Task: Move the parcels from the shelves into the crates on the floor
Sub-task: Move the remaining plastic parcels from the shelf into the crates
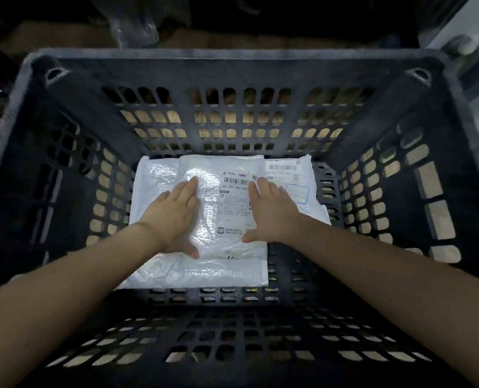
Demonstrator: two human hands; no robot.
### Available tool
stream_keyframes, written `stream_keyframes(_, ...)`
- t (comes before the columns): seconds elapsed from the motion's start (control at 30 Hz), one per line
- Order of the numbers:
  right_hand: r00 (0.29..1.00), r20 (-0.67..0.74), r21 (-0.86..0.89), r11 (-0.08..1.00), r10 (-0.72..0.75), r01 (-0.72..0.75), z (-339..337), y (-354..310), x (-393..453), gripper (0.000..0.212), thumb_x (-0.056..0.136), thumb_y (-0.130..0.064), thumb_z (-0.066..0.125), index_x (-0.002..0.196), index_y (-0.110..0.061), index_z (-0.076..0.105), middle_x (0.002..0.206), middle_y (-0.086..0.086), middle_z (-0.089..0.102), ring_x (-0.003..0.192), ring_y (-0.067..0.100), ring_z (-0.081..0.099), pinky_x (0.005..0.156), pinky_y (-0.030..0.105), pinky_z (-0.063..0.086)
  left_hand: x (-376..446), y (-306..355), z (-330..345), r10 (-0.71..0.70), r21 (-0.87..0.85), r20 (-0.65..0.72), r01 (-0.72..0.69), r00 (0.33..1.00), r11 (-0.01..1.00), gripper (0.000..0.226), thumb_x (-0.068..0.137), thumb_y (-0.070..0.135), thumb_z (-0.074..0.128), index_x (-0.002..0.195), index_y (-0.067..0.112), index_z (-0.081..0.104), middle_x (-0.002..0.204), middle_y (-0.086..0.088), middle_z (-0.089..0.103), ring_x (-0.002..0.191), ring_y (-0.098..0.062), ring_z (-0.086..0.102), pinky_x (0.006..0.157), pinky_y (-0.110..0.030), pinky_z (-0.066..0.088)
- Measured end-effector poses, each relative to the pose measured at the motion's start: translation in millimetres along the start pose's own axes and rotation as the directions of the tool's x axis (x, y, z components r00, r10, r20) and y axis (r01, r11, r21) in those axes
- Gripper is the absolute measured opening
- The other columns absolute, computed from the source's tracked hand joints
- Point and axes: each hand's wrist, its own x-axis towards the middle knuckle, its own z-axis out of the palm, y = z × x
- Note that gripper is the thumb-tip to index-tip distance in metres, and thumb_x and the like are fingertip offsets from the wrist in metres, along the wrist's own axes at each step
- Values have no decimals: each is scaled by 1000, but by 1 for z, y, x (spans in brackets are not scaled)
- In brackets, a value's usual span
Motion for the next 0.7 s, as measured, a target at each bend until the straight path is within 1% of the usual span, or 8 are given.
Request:
stream_keyframes(0.07,999,-37,-28,999,16,-17,3,-4,-4,114,77,-61,64,149,-2,-1,152,18,8,140,34,15,116,45,13,-3,3,1,-4,60,-30,6,1000,998,116,77,75,46,148,-1,-4,155,-16,-18,145,-29,-7,118,-41,9)
stream_keyframes(0.17,999,-35,-31,1000,-1,0,11,-8,-18,108,83,-47,66,150,-6,-7,155,21,-6,143,36,4,118,43,8,-6,6,6,14,44,-142,-7,990,999,106,83,68,45,148,4,-8,157,-13,-10,145,-27,3,117,-37,11)
stream_keyframes(0.23,999,-11,-55,998,-39,38,19,-8,-26,108,83,-36,69,149,-7,-12,155,21,-15,144,35,-1,118,41,5,-6,7,11,58,-2,-161,-59,985,998,102,85,61,49,149,10,-11,158,-7,-13,145,-24,2,117,-36,9)
stream_keyframes(0.3,998,12,-74,996,-56,57,22,-5,-28,110,83,-32,70,149,-9,-14,154,21,-20,144,35,-1,117,41,4,-2,6,14,99,4,-157,-100,983,995,96,87,60,48,150,15,-9,158,-2,-15,144,-22,0,117,-37,9)
stream_keyframes(0.43,994,75,-105,991,-75,83,13,3,-21,108,83,-41,68,150,-11,-12,155,20,-18,145,34,-6,117,43,-1,4,1,7,104,7,-156,-104,982,995,98,82,65,51,151,20,-2,158,2,-11,144,-19,3,115,-39,15)
stream_keyframes(0.57,993,-5,-148,982,-122,120,-5,4,-15,104,80,-54,65,150,-9,4,156,19,2,145,32,2,117,46,3,9,-3,-6,65,46,-162,-58,985,997,114,74,71,57,150,15,-7,156,-5,-19,145,-24,-4,117,-42,7)
stream_keyframes(0.63,990,-32,-132,983,-137,131,-15,5,-10,108,77,-56,67,150,-9,3,156,18,1,145,31,3,117,44,5,14,-7,-11,23,5,-141,-22,990,1000,121,69,73,59,150,13,-9,156,-7,-21,145,-26,-7,117,-42,3)
stream_keyframes(0.7,991,-14,-99,986,-134,132,-20,6,-3,112,76,-55,69,151,-9,-1,157,17,-3,145,30,1,117,42,5,20,-9,-12,1,-14,-115,-3,993,1000,125,67,74,60,150,12,-11,156,-10,-21,145,-27,-8,118,-42,2)
